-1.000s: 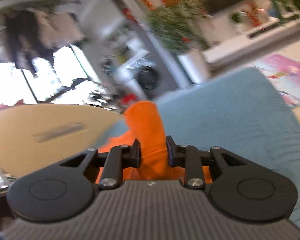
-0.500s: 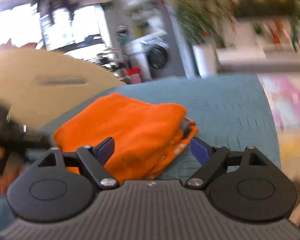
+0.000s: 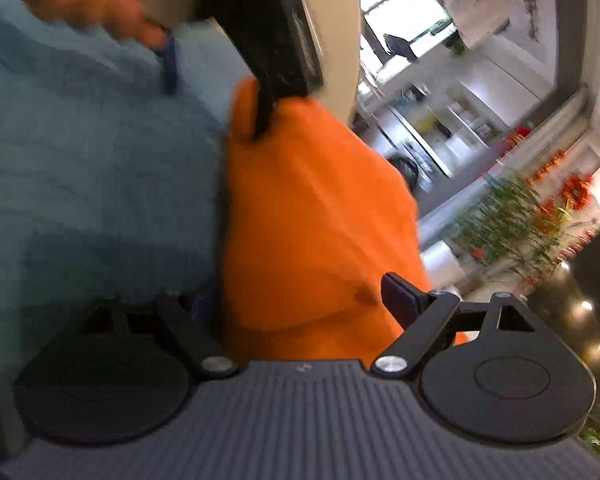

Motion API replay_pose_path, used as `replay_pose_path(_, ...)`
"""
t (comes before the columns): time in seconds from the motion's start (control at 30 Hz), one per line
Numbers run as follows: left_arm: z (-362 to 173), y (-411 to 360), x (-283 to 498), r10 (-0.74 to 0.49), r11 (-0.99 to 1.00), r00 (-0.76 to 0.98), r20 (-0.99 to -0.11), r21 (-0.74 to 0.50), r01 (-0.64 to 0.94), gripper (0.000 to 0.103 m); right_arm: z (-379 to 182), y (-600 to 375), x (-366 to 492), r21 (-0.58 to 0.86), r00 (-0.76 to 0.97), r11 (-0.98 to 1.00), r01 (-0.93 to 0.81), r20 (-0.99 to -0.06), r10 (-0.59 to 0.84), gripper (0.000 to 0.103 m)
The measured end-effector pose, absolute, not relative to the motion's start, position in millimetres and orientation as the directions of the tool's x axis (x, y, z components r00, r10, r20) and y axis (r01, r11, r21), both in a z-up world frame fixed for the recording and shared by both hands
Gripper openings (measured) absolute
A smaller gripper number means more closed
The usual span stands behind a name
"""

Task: Fold clothes

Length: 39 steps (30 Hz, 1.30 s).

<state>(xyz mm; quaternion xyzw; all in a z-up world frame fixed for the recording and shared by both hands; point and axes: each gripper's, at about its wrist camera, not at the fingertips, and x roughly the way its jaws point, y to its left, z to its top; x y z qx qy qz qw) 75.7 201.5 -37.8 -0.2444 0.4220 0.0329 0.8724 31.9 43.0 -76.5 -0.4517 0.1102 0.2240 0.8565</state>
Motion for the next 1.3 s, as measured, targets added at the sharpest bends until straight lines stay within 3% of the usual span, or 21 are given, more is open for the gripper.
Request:
replay_pose_path(0.03,-37,203,74,-0.161,0.872,0.641,-0.751,-0.412,-0.264,0.103,-76,43,37,-0.714,0.872,0.500,-0.490,-0.407,0.272,0.094)
replay_pose_path(0.07,-38,206,76,-0.169,0.867,0.642,-0.748,-0.423,-0.264,0.103,-75,42,41,-0.683,0.857,0.519,-0.514,-0.438,0.272,0.080)
replay_pose_path(0.1,-37,208,76,-0.180,0.862,0.643,-0.745,-0.434,-0.262,0.103,-75,41,45,-0.648,0.839,0.538,-0.539,-0.469,0.275,0.050)
replay_pose_path(0.2,-38,215,81,-0.199,0.851,0.646,-0.737,-0.456,-0.259,0.103,-70,40,47,-0.562,0.805,0.592,-0.577,-0.512,0.299,0.036)
replay_pose_path(0.3,-33,217,86,-0.199,0.861,0.643,-0.740,-0.445,-0.246,0.103,-47,34,36,-0.503,0.780,0.615,-0.607,-0.526,0.339,0.031)
replay_pose_path(0.57,-14,239,66,-0.197,0.853,0.663,-0.722,-0.460,-0.247,0.103,-12,80,-62,-0.428,0.687,0.549,-0.718,-0.562,0.461,0.032)
replay_pose_path(0.63,-19,245,65,-0.181,0.856,0.641,-0.746,-0.441,-0.271,0.103,-19,97,-82,-0.408,0.654,0.526,-0.747,-0.596,0.466,0.037)
replay_pose_path(0.7,-30,248,68,-0.164,0.859,0.600,-0.783,-0.412,-0.303,0.103,-34,111,-96,-0.396,0.615,0.488,-0.777,-0.642,0.458,0.052)
replay_pose_path(0.73,-33,249,70,-0.166,0.856,0.593,-0.788,-0.414,-0.310,0.103,-35,112,-97,-0.394,0.605,0.478,-0.785,-0.650,0.459,0.053)
replay_pose_path(0.87,-34,250,73,-0.162,0.856,0.590,-0.791,-0.410,-0.315,0.103,23,82,-86,-0.180,0.517,0.540,-0.822,-0.633,0.577,0.052)
replay_pose_path(0.93,-30,249,75,-0.157,0.858,0.603,-0.783,-0.410,-0.309,0.103,58,58,-78,-0.070,0.513,0.578,-0.813,-0.556,0.654,0.062)
replay_pose_path(1.0,-27,248,75,-0.159,0.855,0.614,-0.773,-0.419,-0.306,0.103,78,35,-62,-0.022,0.555,0.620,-0.784,-0.471,0.685,0.084)
replay_pose_path(1.1,-23,247,72,-0.157,0.858,0.624,-0.766,-0.419,-0.298,0.103,72,21,-17,-0.004,0.620,0.689,-0.725,-0.440,0.650,0.084)
replay_pose_path(1.3,-2,235,58,-0.081,0.905,0.664,-0.744,-0.335,-0.264,0.103,26,28,66,0.212,0.454,0.605,-0.767,-0.487,0.746,0.083)
